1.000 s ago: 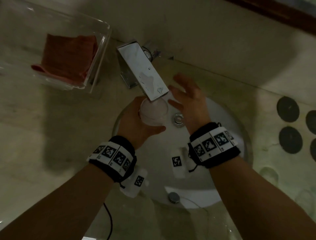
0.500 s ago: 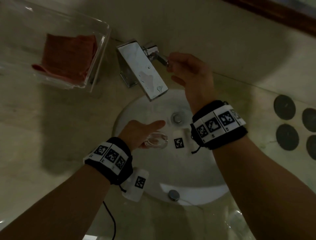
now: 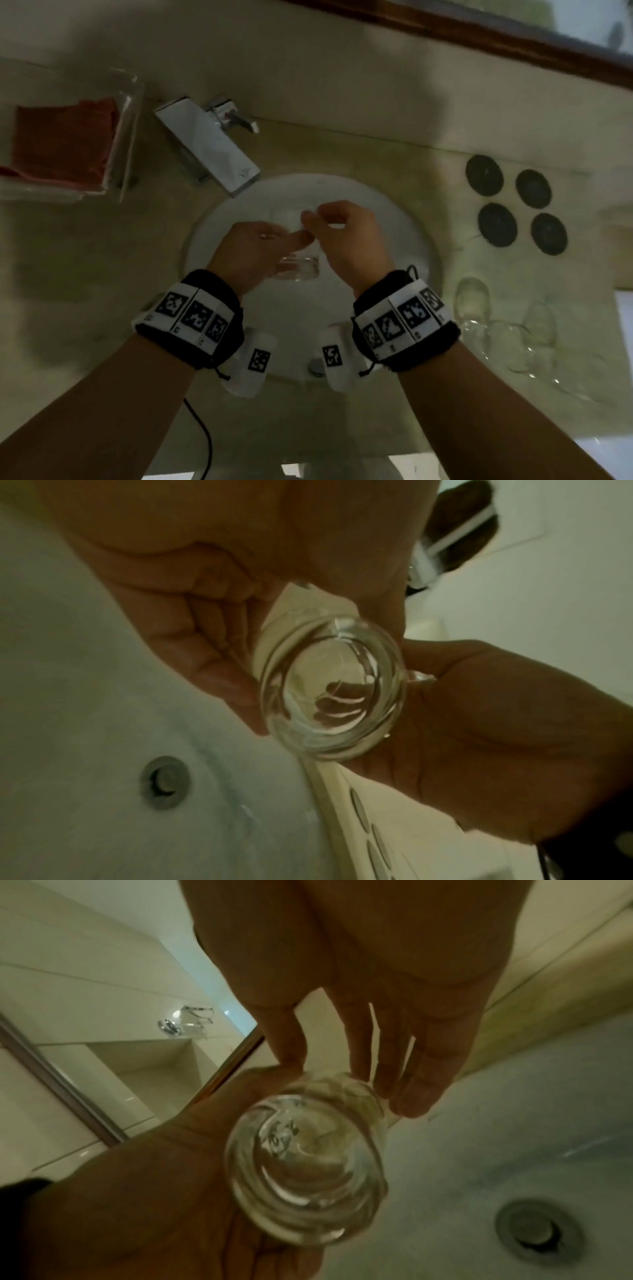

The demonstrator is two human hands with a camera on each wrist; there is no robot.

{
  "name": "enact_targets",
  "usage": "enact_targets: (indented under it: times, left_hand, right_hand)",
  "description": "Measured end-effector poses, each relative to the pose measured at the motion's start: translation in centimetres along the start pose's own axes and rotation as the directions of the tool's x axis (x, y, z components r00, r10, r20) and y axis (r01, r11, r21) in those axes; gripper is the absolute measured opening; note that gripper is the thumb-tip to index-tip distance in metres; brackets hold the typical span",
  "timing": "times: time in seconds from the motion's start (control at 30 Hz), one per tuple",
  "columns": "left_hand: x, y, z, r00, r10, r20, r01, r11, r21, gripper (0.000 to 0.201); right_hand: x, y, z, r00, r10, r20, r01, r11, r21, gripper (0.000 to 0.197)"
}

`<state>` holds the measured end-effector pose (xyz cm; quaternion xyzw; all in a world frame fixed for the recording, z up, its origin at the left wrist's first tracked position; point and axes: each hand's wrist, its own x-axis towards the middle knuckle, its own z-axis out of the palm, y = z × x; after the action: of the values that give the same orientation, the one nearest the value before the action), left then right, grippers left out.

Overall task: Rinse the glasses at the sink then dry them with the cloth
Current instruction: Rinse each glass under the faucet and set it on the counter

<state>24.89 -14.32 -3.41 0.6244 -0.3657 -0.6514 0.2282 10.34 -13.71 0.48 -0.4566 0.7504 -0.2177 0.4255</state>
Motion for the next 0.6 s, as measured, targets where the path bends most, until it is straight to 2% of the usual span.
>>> enact_targets:
  times: [0.03,0.1,0.17,0.23,0.3,0.33,0.37,0.43,0.5,0.6]
  left_hand:
    - [-0.5,1.0,1.1,0.996,0.090,-0.002,-0.090,0.993,0.074,0.081]
    - [-1.6,2.8,3.0,0.967,0.256,0.007,-0.252,0.950,0.184,0.079]
    - [-2.8,4.6,5.1,0.938,0.346,0.041,-0.347,0.919,0.189,0.074]
    - [-4.1,6.4,7.6,0.910,0.403,0.091,-0.414,0.891,0.188,0.080]
    - [-5.2,8.1,10.2,0.870,0.469,0.149,-0.491,0.852,0.184,0.087]
    - [-5.7,8.9,11.7,0.847,0.500,0.180,-0.528,0.832,0.170,0.082]
    - [-6.2,9.7,13.3,0.824,0.524,0.216,-0.559,0.815,0.155,0.073]
    - [-7.0,10.8,16.7,0.787,0.544,0.291,-0.602,0.781,0.167,0.062]
    - [-7.5,11.3,20.4,0.764,0.542,0.349,-0.631,0.742,0.226,0.061]
    - [-7.8,11.1,26.1,0.755,0.528,0.390,-0.651,0.679,0.341,0.061]
  right_hand:
    - [-0.9,0.2,-1.5,1.000,0.006,-0.027,-0.006,1.000,0.011,0.049]
    - [-2.3,0.2,-4.4,0.999,0.013,-0.043,-0.011,0.998,0.063,0.056]
    - [-3.7,0.2,-7.6,0.998,-0.010,-0.062,0.015,0.997,0.081,0.063]
    - [-4.9,0.3,-11.1,0.994,-0.051,-0.101,0.063,0.991,0.117,0.069]
    - [-5.9,1.0,-14.6,0.981,-0.109,-0.160,0.135,0.978,0.161,0.061]
    - [-6.3,1.8,-16.5,0.973,-0.143,-0.183,0.175,0.969,0.174,0.053]
    - [-6.7,2.8,-18.5,0.966,-0.173,-0.194,0.210,0.960,0.188,0.047]
    - [-7.4,5.2,-22.4,0.957,-0.212,-0.197,0.251,0.948,0.195,0.048]
    - [-7.8,8.0,-26.1,0.957,-0.230,-0.175,0.257,0.955,0.151,0.058]
    - [-7.8,12.4,-31.0,0.952,-0.275,-0.131,0.284,0.958,0.048,0.071]
